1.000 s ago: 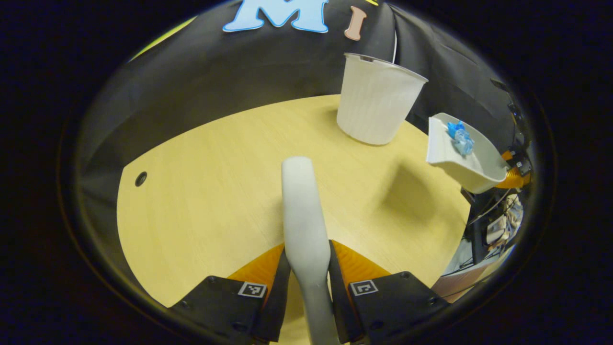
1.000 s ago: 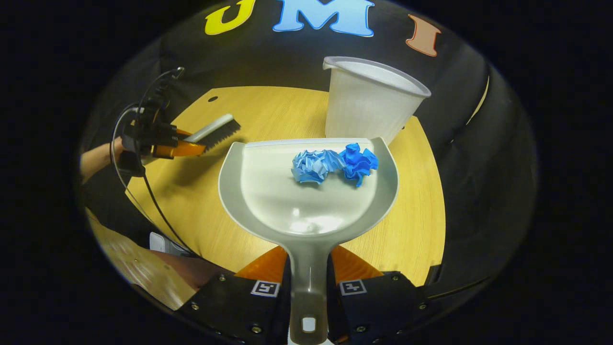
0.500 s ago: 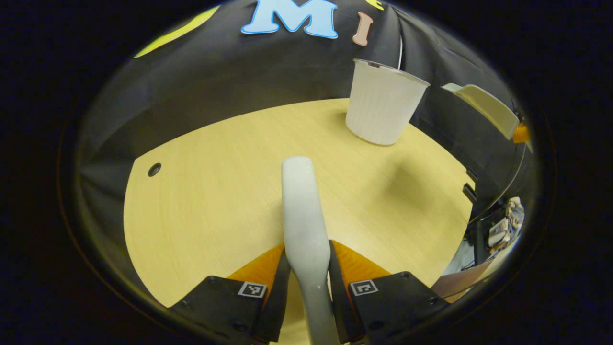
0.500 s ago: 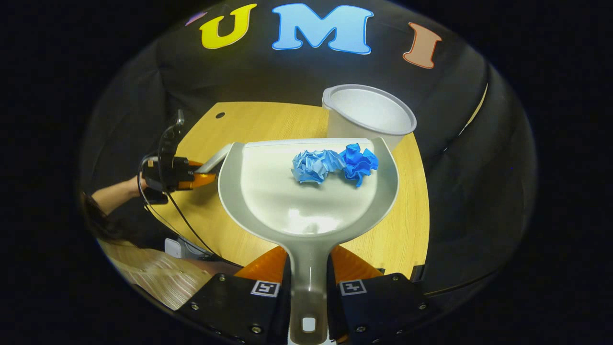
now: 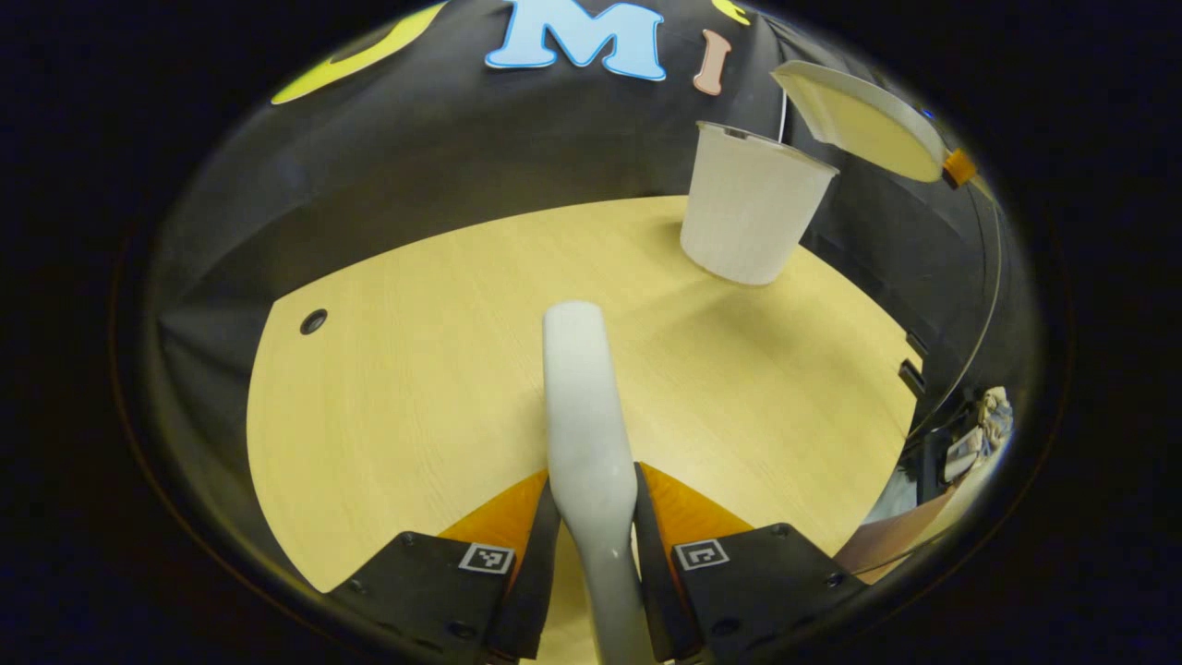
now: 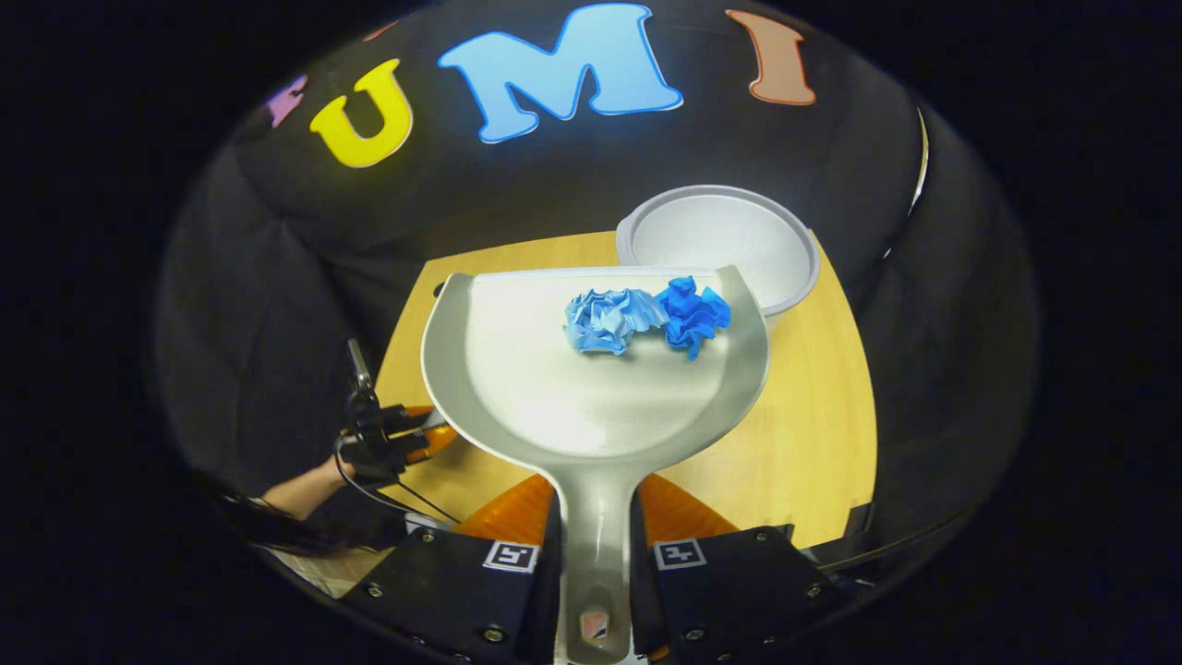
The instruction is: Pick up the small broom and dustpan from the desktop, sweep the trash into the dustpan with the broom, and then empty the trash into the garbage bin.
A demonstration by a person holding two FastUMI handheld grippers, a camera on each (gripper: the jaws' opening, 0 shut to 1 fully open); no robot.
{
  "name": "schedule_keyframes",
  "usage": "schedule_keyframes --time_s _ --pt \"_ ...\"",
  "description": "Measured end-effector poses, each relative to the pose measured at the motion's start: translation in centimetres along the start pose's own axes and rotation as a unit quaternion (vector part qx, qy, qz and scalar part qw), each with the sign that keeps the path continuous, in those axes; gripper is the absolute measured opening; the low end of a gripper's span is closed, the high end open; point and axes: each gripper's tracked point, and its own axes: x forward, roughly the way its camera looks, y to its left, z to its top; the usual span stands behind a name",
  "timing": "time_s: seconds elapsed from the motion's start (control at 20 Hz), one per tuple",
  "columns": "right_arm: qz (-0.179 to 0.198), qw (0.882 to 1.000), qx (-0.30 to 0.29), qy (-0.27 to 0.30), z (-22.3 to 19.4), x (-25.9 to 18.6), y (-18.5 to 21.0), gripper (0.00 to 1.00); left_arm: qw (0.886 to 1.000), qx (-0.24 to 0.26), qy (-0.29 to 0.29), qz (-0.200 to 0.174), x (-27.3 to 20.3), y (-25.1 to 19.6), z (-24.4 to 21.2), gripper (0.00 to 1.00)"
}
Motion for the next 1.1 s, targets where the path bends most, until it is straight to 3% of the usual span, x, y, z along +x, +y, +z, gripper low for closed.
schedule_keyframes --time_s 0.1,0.25,0.3,0.5,0.7,0.85,1.1 --pt "0.019 0.999 0.038 0.009 3.0 0.0 -1.4 0.31 1.000 0.007 0.000 -0.002 -0.3 -0.4 0.1 0.46" --pt "0.032 0.995 0.098 0.014 7.6 -0.6 -4.1 0.31 1.000 0.012 0.004 -0.006 -0.7 -1.1 0.5 0.46" --pt "0.038 0.992 0.116 0.014 8.9 -1.0 -5.0 0.31 1.000 0.010 0.005 -0.008 -0.9 -1.3 0.6 0.51" --pt "0.081 0.979 0.188 -0.015 11.7 -0.8 -3.9 0.31 1.000 -0.006 0.011 -0.007 -1.0 -1.6 0.5 0.51" --pt "0.144 0.956 0.252 -0.050 13.5 -0.4 -3.0 0.30 1.000 -0.019 0.019 -0.006 -0.7 -1.7 0.4 0.51" --pt "0.193 0.931 0.301 -0.070 14.2 -0.6 -2.3 0.30 1.000 -0.023 0.019 -0.006 -0.5 -1.9 0.4 0.51" --pt "0.240 0.895 0.364 -0.094 15.5 -1.4 -1.9 0.31 1.000 -0.017 0.015 -0.008 -0.9 -2.5 0.8 0.51"
